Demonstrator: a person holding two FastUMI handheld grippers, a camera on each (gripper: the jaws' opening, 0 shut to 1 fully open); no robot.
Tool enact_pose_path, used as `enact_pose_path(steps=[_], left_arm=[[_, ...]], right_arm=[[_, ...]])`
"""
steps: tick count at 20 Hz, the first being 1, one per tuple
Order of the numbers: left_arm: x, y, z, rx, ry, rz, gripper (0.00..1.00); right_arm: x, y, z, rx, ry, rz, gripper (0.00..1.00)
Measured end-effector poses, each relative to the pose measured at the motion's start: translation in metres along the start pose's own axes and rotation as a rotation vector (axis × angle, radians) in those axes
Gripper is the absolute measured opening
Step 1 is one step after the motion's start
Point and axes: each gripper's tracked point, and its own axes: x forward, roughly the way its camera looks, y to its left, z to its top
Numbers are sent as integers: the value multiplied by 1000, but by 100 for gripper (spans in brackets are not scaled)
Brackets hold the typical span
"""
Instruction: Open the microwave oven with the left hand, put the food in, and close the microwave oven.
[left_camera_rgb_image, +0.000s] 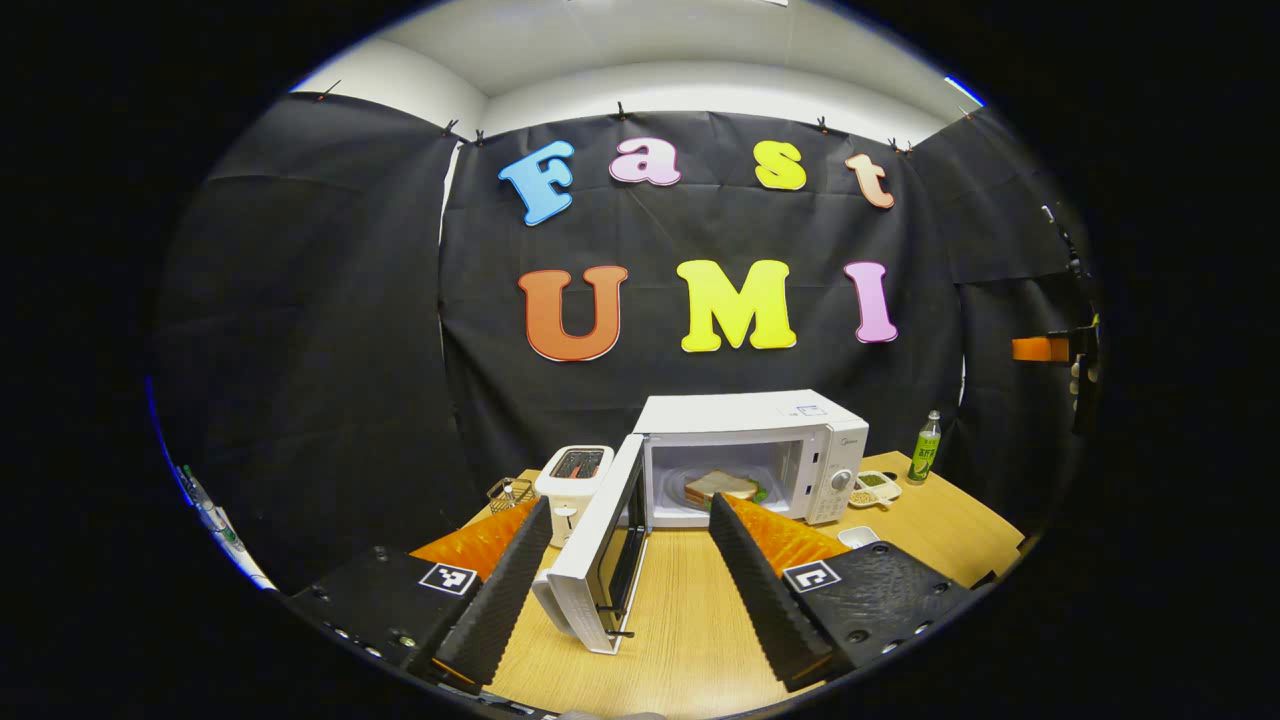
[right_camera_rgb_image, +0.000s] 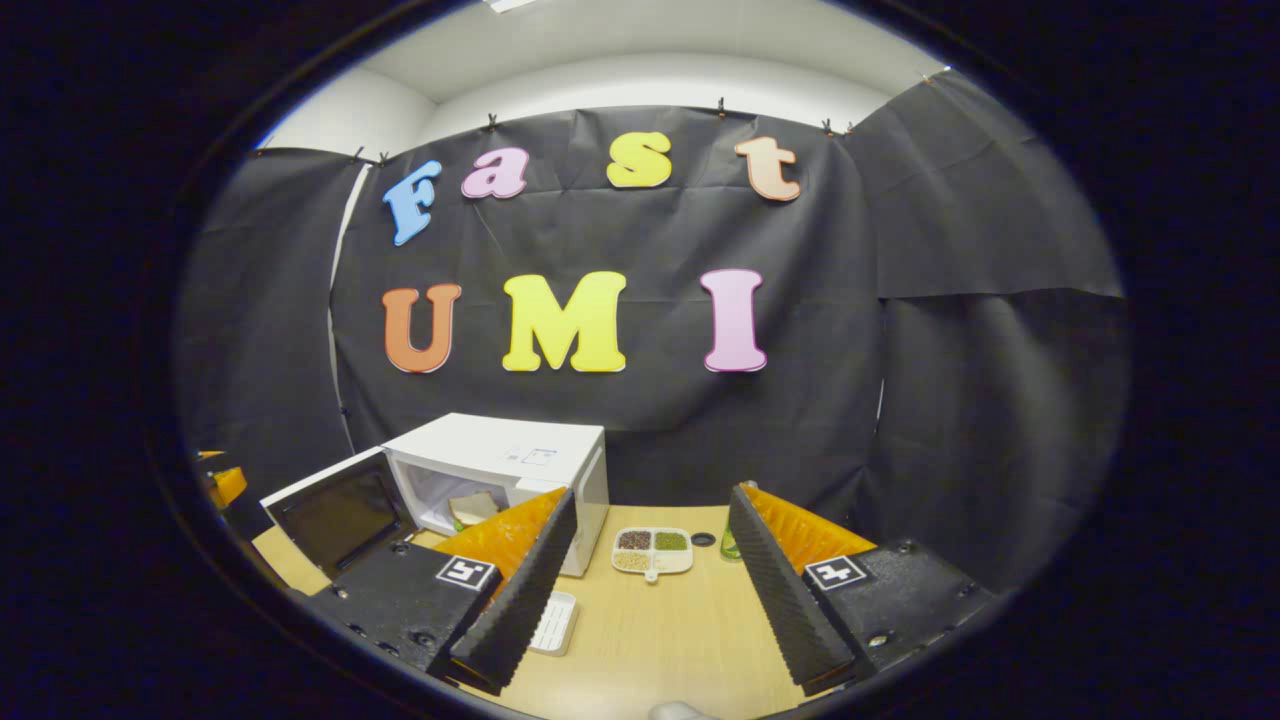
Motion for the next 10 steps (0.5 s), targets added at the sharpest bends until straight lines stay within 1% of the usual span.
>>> enact_pose_path(steps=[2, 3, 4, 5, 7, 9, 10], left_arm=[[5, -3, -5, -27, 22, -31, 91], [7, -6, -8, -28, 31, -53, 56], [10, -2, -10, -15, 21, -41, 61], [13, 8, -10, 5, 19, -11, 33], [19, 19, -19, 29, 27, 16, 11], [30, 31, -30, 39, 39, 36, 0], [35, 37, -37, 43, 44, 45, 1]], right_arm=[[-2, -1, -1, -7, 5, -1, 98], [-5, -2, 0, -10, 7, -3, 98], [-6, -4, 1, -13, 6, -4, 98], [-8, -5, 1, -14, 6, -8, 98], [-10, -8, 2, -13, 7, -14, 98], [-12, -10, 1, -6, 14, -19, 98], [-12, -11, -1, -6, 18, -23, 98]])
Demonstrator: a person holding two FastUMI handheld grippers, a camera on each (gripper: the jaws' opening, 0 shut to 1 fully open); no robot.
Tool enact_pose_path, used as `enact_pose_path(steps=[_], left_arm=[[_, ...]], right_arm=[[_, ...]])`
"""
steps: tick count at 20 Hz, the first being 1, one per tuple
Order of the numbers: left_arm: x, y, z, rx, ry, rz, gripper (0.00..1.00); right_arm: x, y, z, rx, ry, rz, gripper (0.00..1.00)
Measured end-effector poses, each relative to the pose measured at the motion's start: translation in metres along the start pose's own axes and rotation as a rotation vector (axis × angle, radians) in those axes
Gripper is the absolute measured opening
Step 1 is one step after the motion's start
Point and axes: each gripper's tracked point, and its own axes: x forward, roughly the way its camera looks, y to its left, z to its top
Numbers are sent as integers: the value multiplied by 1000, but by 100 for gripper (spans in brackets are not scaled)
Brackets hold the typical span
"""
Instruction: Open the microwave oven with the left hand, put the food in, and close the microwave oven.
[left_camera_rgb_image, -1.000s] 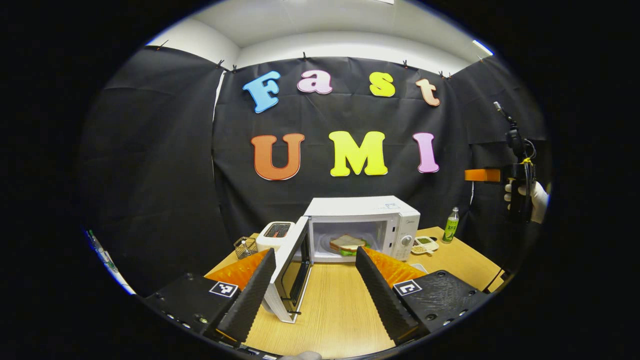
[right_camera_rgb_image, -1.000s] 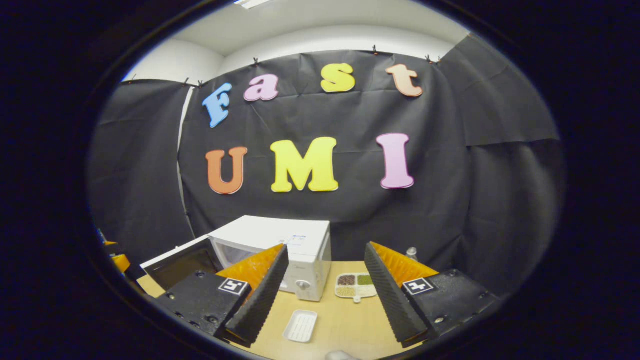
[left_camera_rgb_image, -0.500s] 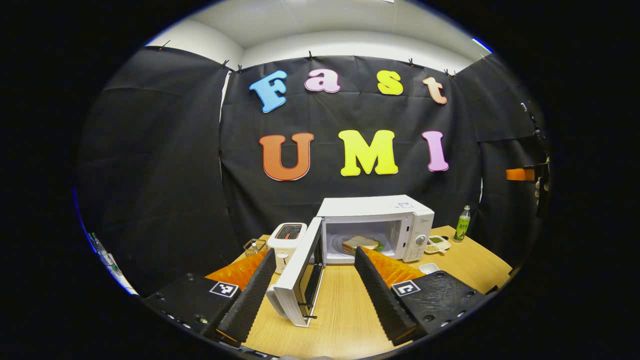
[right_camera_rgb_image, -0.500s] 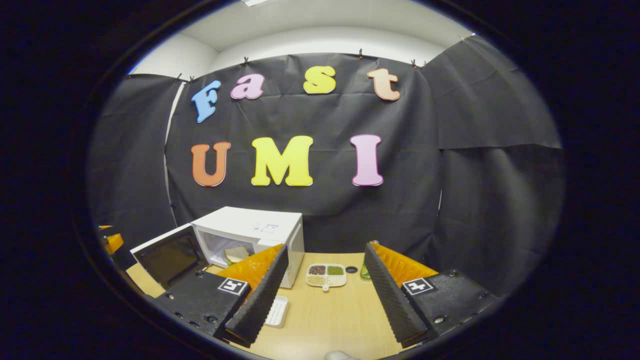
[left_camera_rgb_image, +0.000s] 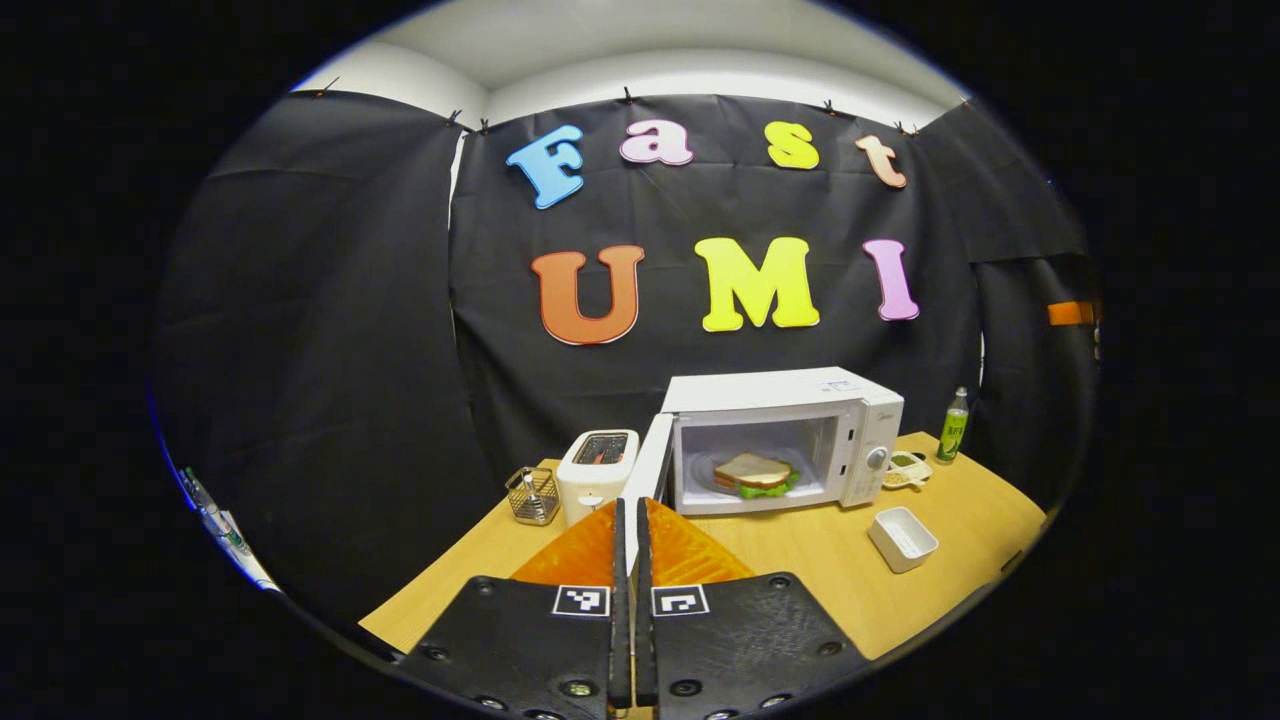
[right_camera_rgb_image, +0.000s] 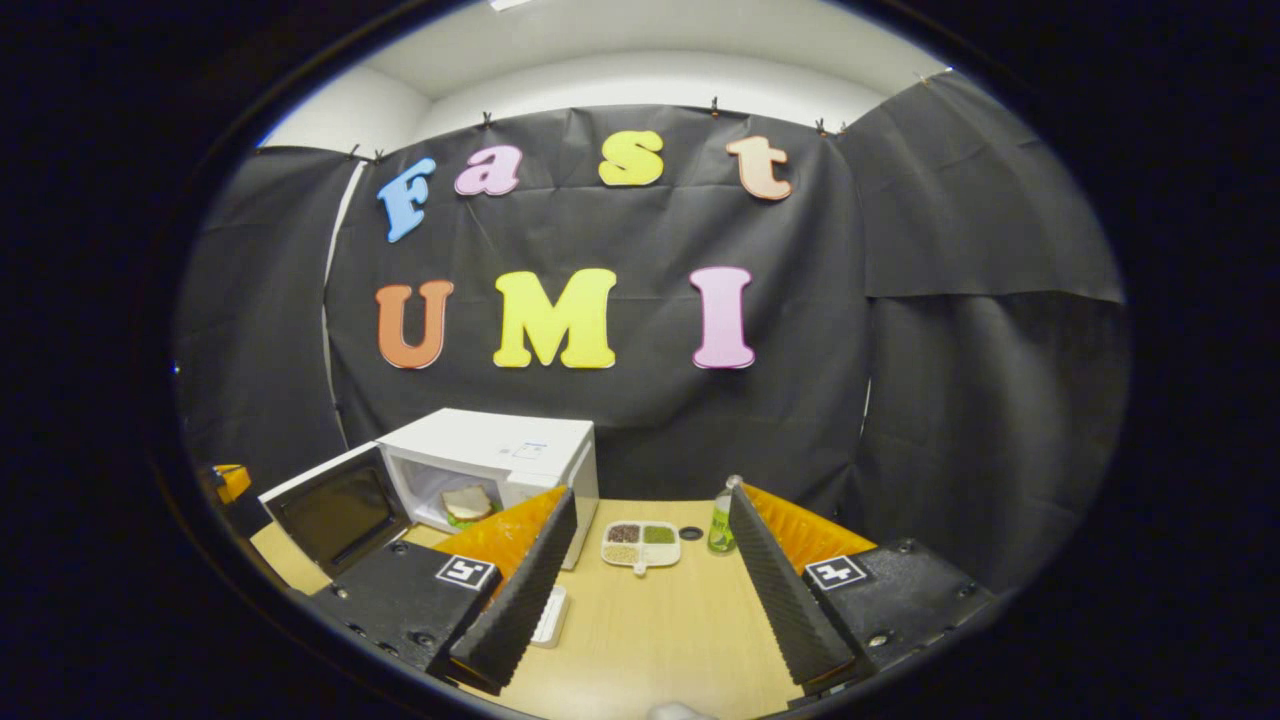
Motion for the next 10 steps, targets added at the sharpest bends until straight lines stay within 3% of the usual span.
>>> enact_pose_path(steps=[10], left_arm=[[52, 65, -82, -47, 132, 84, 0]], right_arm=[[-3, 2, -13, 37, 69, -4, 98]])
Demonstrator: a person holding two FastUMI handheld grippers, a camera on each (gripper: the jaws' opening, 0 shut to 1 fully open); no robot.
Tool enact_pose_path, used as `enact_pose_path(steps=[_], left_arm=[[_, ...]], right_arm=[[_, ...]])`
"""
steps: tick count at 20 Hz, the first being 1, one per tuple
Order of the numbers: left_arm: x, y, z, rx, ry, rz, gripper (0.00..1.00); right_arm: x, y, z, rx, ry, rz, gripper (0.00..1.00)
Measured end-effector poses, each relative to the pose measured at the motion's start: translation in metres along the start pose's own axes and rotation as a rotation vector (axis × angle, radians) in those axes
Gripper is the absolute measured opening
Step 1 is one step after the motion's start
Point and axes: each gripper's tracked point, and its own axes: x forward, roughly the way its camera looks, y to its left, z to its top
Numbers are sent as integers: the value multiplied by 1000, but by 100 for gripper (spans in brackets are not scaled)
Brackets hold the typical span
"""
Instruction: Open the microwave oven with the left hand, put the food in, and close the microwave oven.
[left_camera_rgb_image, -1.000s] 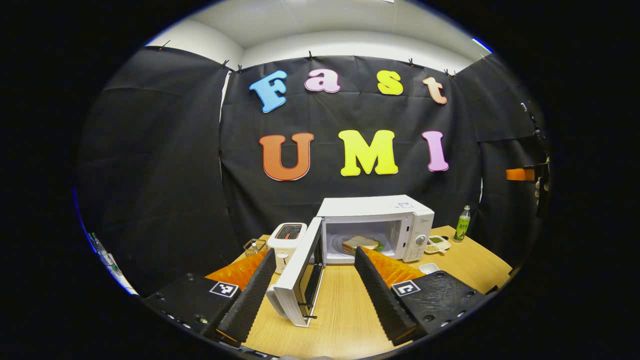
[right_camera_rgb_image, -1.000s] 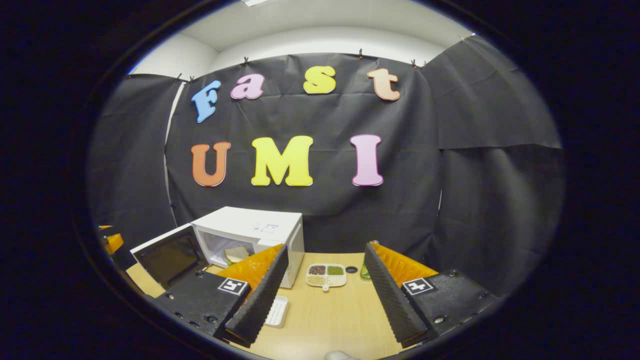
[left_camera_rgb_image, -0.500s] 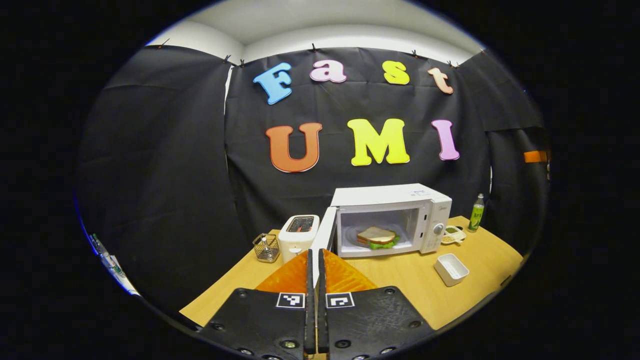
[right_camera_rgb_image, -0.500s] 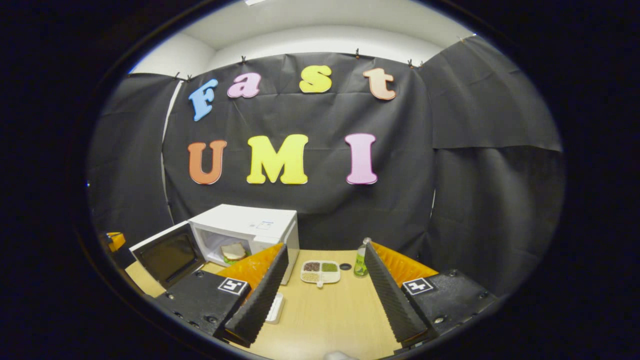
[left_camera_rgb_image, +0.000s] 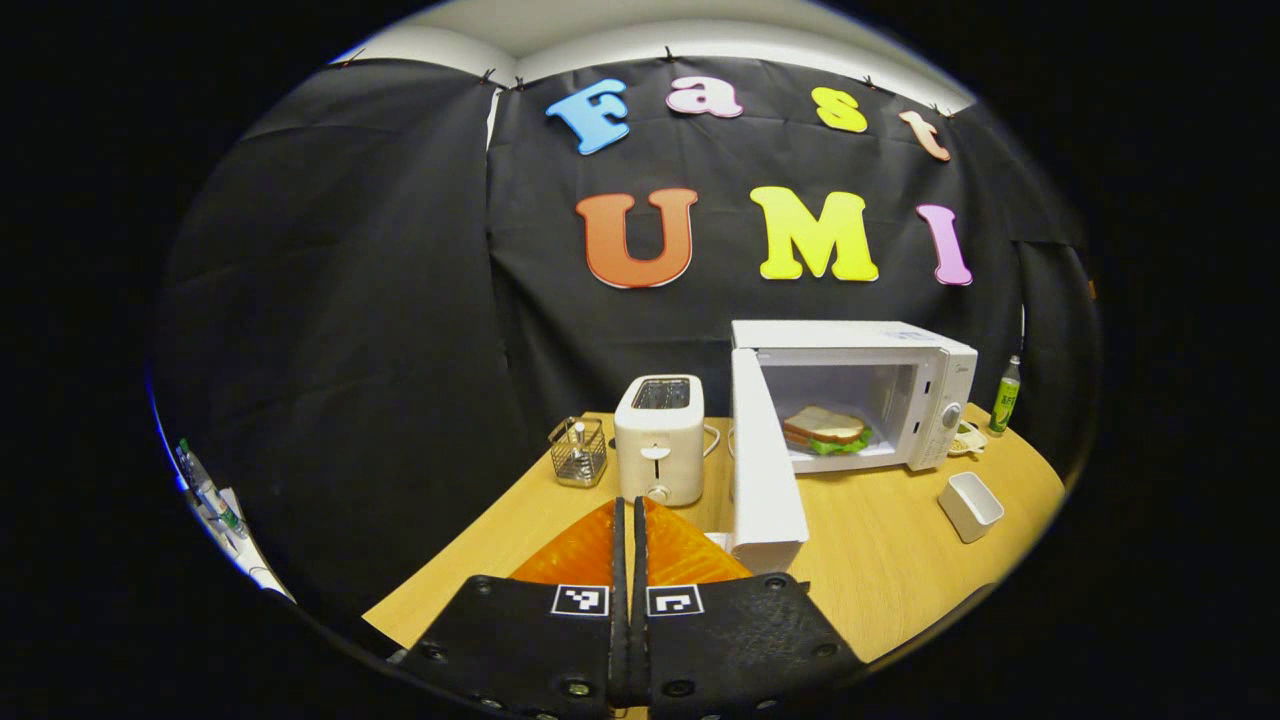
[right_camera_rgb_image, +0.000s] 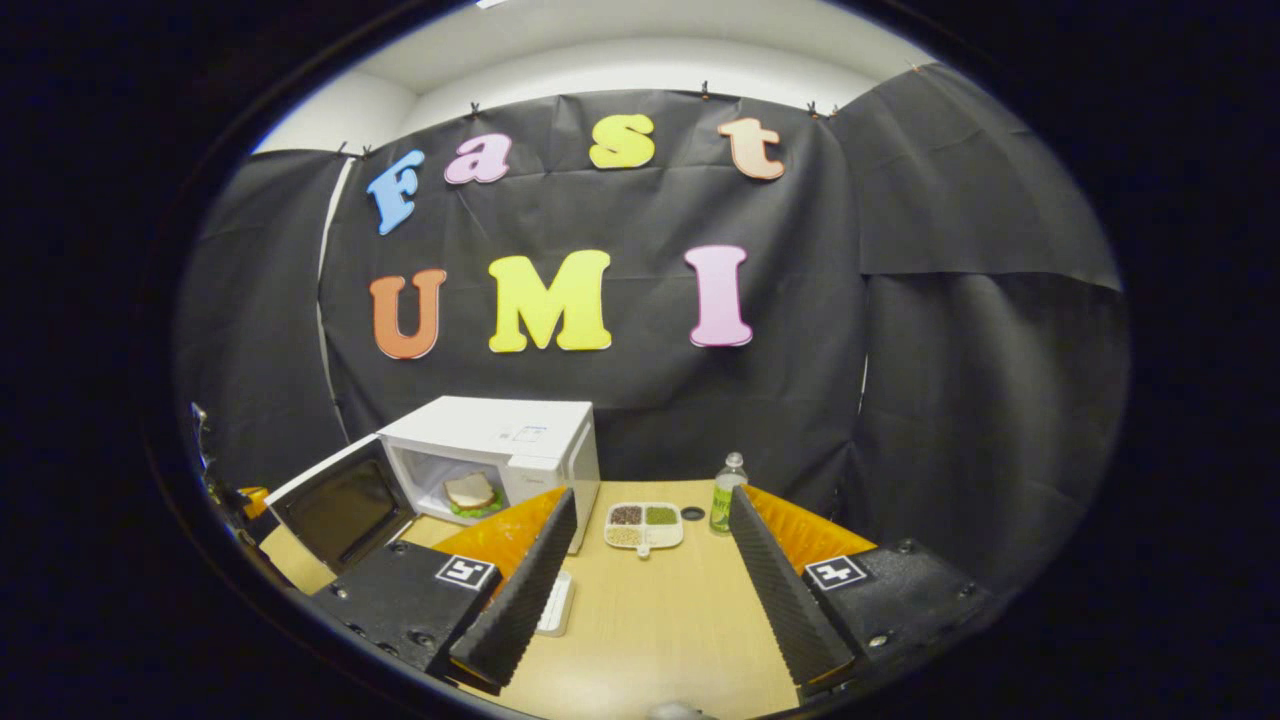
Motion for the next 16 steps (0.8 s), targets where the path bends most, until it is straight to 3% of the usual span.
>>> enact_pose_path(steps=[9, 16], left_arm=[[16, -16, -21, 15, 44, -36, 0], [16, -60, -26, 13, 47, -99, 0]], right_arm=[[0, -8, -16, 15, 44, -25, 98], [2, -10, -21, 21, 53, -16, 98]])
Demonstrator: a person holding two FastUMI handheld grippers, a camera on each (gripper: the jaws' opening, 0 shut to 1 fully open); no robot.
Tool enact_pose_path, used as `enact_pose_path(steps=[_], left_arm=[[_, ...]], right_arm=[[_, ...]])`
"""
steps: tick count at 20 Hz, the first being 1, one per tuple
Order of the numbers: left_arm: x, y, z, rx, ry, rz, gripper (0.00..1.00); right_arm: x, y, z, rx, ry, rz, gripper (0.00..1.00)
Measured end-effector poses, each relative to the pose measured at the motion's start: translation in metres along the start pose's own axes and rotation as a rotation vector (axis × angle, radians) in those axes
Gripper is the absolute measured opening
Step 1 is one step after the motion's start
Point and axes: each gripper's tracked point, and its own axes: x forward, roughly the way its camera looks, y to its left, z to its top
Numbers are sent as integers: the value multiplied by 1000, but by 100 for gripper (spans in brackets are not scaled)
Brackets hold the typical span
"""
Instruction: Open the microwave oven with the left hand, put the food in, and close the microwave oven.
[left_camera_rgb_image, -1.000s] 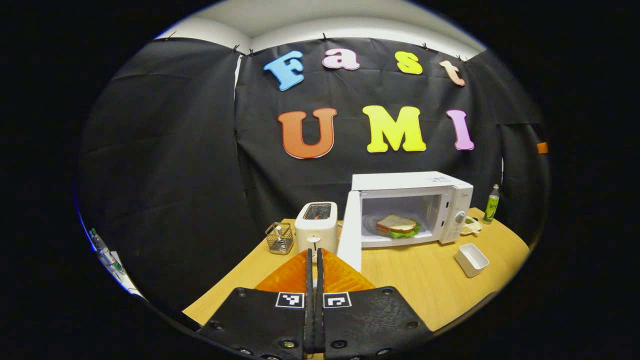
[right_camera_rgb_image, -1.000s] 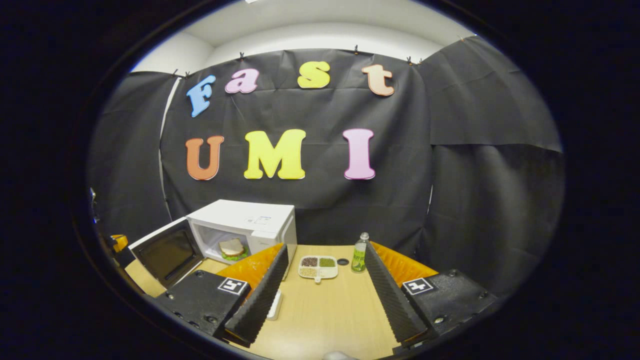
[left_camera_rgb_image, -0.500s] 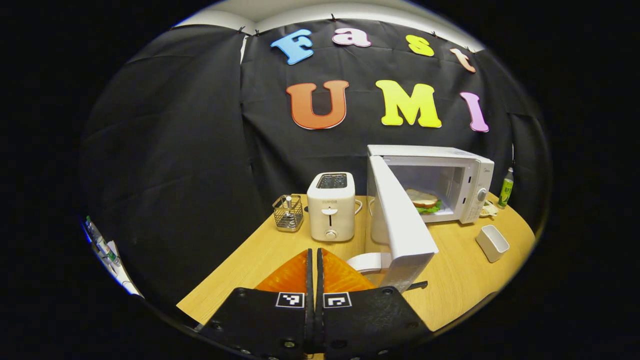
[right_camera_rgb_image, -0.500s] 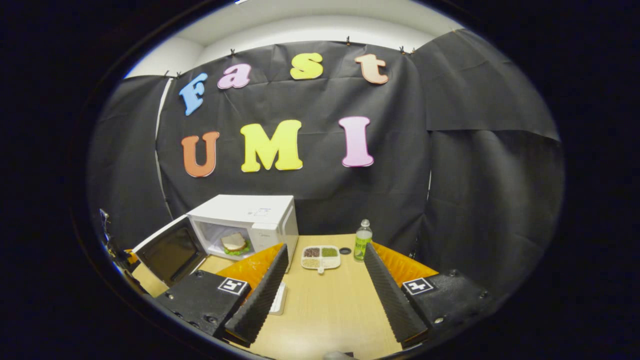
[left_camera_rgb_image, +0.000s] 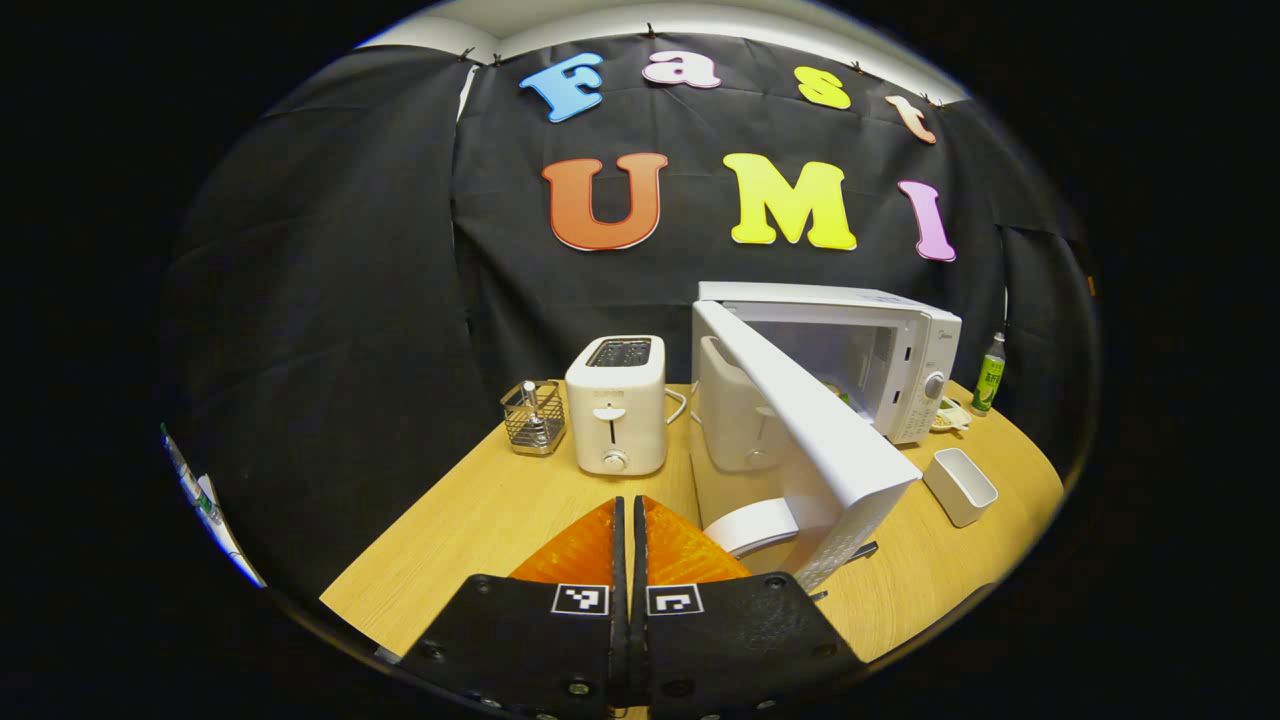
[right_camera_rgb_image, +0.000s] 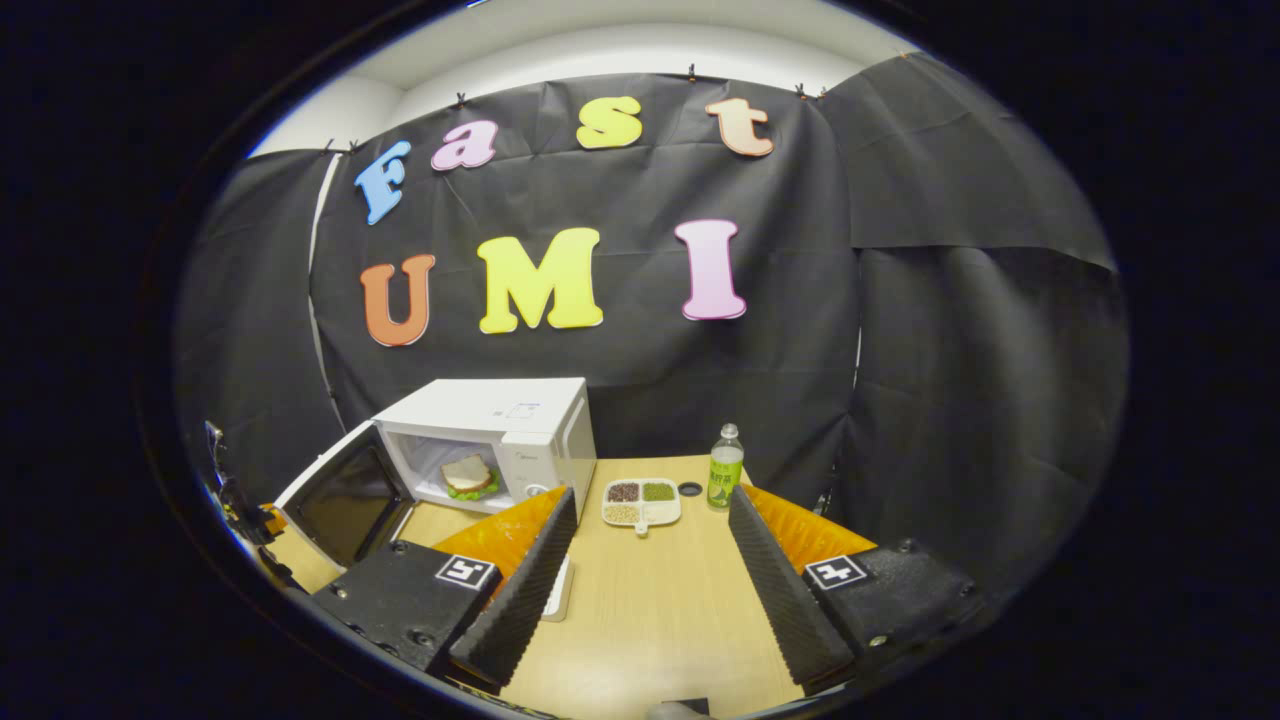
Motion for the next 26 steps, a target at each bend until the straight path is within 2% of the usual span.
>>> enact_pose_path(steps=[15, 26], left_arm=[[19, -145, 14, 47, -19, -231, 0], [46, -216, 30, 85, -21, -319, 0]], right_arm=[[-3, -27, -2, 6, 11, -25, 98], [3, -56, 2, 19, 19, -46, 98]])
